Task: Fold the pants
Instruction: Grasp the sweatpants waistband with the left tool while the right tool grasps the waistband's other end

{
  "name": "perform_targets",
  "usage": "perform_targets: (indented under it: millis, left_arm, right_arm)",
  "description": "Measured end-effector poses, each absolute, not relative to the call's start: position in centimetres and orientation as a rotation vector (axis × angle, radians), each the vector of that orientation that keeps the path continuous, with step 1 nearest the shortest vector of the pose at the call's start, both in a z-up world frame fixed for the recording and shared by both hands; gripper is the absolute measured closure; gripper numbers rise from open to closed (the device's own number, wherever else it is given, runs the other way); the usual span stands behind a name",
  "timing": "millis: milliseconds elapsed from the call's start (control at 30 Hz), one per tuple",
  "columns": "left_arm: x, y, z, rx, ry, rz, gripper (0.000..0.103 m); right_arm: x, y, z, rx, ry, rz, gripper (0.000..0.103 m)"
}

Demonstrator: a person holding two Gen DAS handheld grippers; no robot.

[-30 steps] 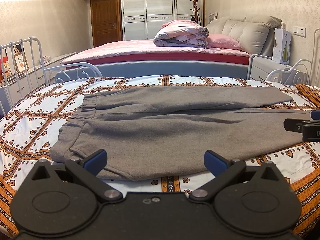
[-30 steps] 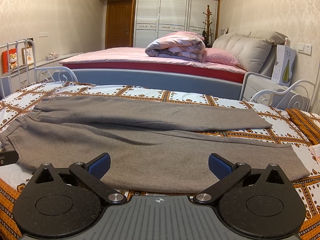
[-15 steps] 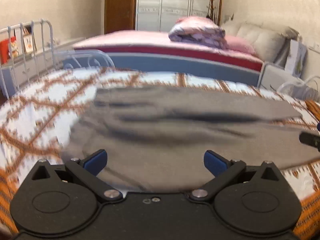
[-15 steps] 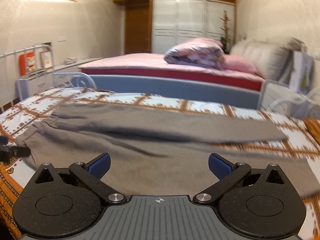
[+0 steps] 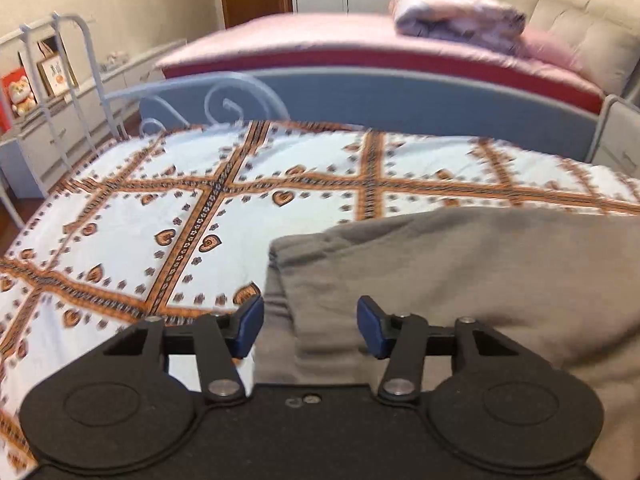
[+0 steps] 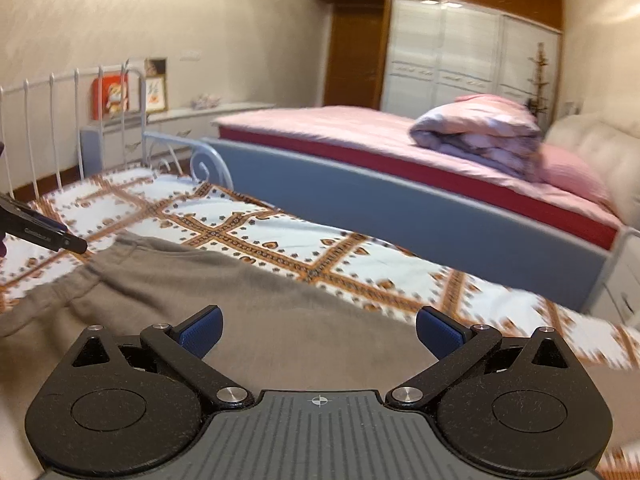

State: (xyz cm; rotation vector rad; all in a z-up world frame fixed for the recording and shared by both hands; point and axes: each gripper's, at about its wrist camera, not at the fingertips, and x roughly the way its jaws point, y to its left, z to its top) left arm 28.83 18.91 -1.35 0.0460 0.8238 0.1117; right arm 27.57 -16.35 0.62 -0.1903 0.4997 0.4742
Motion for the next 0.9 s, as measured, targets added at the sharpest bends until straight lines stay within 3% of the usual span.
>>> perform_targets:
  millis: [33, 100, 267, 333, 400, 833, 900]
  left_arm:
    - [29.7, 19.3, -2.0, 0.053, 0.834, 0.111, 0.063]
    - [31.3, 19.8, -3.3, 0.057, 0.856, 0.109, 0.063]
    - [34.3, 20.9, -5.0, 0.028, 0.883, 0.066, 0.062]
    - [35.1, 21.0, -5.0, 0.025, 0.882, 0.034, 0.065]
    - [36.1, 20.8, -5.2, 0.045, 0.891, 0.007, 0.064]
    - [37.7, 20.9, -6.5, 0.062, 0.922, -0.046, 0.063]
    - [37.4, 20.8, -6.7, 0.083, 0.899, -0.051, 0.065]
  right_arm:
    - [29.5, -15.5, 0.0, -0.197, 0.513, 0.491, 0.018]
    - [33.3, -13.7, -1.4, -0.219, 0.56, 0.52, 0.04]
    - [40.3, -10.4, -5.3, -0.269, 0.631, 0.589, 0.041]
    - [41.8, -9.3, -6.4, -0.31, 0.647, 0.621, 0.058]
    - [43.2, -8.5, -7.3, -0.33, 0.665, 0.65, 0.063]
    - [47.0, -7.5, -10.2, -0.421, 0.74, 0.755, 0.065]
    - [46.7, -7.4, -10.2, -0.404, 0.749, 0.765, 0.078]
